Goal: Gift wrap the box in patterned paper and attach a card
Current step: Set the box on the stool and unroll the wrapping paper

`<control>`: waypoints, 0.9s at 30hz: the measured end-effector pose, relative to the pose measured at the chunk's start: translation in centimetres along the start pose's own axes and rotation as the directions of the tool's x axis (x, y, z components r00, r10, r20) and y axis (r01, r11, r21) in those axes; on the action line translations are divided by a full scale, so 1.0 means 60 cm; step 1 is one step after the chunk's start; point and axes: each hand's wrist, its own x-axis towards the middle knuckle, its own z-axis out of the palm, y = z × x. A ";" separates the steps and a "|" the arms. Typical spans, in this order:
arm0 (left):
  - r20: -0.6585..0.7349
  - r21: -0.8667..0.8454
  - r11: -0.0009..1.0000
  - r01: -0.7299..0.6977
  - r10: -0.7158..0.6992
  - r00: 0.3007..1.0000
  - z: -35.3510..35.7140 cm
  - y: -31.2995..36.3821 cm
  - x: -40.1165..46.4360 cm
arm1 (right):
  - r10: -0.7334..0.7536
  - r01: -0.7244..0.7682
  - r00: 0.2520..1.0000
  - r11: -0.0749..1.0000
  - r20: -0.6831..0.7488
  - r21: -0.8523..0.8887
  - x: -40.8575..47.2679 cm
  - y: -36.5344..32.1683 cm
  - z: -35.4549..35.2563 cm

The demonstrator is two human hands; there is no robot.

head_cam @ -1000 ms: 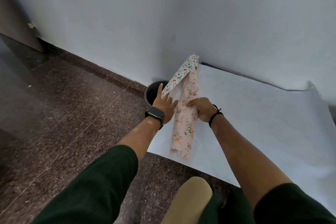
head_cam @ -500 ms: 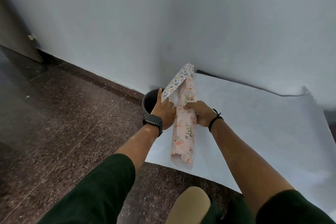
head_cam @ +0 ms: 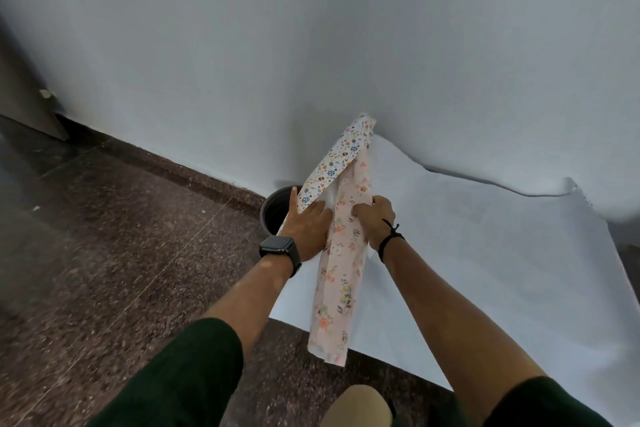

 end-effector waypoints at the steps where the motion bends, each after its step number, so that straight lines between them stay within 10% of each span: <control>1: -0.010 -0.038 0.999 0.021 -0.022 1.000 0.002 0.006 0.003 | -0.016 0.016 1.000 1.000 -0.015 -0.006 -0.002 0.001 -0.001; 27: 0.427 0.091 0.989 0.115 -0.143 0.893 0.036 -0.038 0.014 | 0.148 -0.156 0.934 0.988 0.325 0.001 0.037 0.012 0.040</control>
